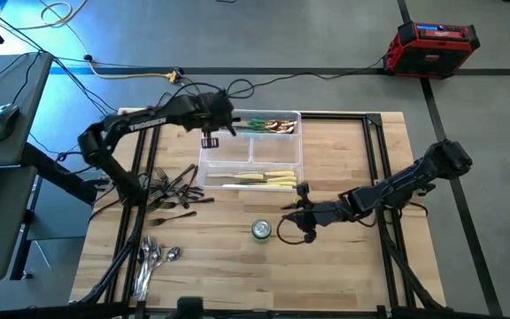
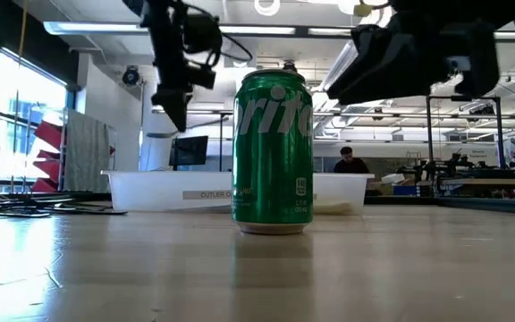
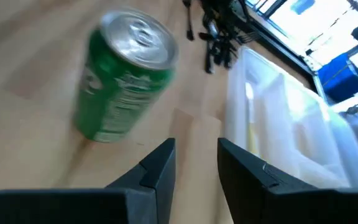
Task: Sort silverware
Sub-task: Put the black fork into the silverware tray
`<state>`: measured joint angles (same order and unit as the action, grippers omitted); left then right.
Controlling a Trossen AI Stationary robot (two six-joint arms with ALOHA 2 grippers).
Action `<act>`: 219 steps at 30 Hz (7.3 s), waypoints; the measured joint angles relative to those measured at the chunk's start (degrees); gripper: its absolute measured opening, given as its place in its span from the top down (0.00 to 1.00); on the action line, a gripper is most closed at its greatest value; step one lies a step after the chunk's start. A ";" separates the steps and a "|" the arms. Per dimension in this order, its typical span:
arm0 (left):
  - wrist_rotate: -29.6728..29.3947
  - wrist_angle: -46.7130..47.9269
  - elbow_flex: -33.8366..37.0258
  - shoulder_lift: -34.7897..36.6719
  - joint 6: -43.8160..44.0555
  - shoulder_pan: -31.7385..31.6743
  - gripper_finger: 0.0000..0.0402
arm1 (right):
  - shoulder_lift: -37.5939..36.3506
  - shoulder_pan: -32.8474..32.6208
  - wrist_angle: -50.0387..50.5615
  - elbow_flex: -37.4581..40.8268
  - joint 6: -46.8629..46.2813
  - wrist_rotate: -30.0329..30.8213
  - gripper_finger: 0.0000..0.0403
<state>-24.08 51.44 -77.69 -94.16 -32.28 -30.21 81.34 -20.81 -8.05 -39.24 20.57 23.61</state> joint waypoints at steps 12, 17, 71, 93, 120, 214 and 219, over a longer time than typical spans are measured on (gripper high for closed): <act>0.38 4.38 -16.90 -24.47 -11.06 -3.79 1.00 | 0.00 8.63 -0.07 0.00 -0.08 -7.97 0.75; -0.70 3.96 -19.50 -28.51 -13.75 -5.03 1.00 | 0.00 9.18 2.45 0.00 -3.33 -10.51 0.75; 35.40 7.16 42.73 24.14 74.04 49.41 0.79 | 0.04 7.31 4.38 0.00 -3.58 -10.64 0.75; 30.85 0.37 46.25 13.93 72.56 49.32 0.84 | 0.04 7.29 7.03 0.00 -8.12 -10.75 0.75; 3.38 16.34 4.00 13.07 36.07 22.01 1.00 | 0.04 7.38 4.69 0.00 -3.77 -10.58 0.75; 19.02 -0.62 46.99 22.08 61.62 39.64 0.74 | 0.02 7.64 7.42 0.02 -8.04 -12.92 0.75; 19.39 -5.76 47.08 22.08 61.18 39.64 0.74 | 0.02 7.64 7.44 0.02 -8.08 -12.92 0.75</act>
<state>-4.69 45.68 -30.61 -72.07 28.91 9.43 81.36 -13.17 -0.61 -39.22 12.49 10.70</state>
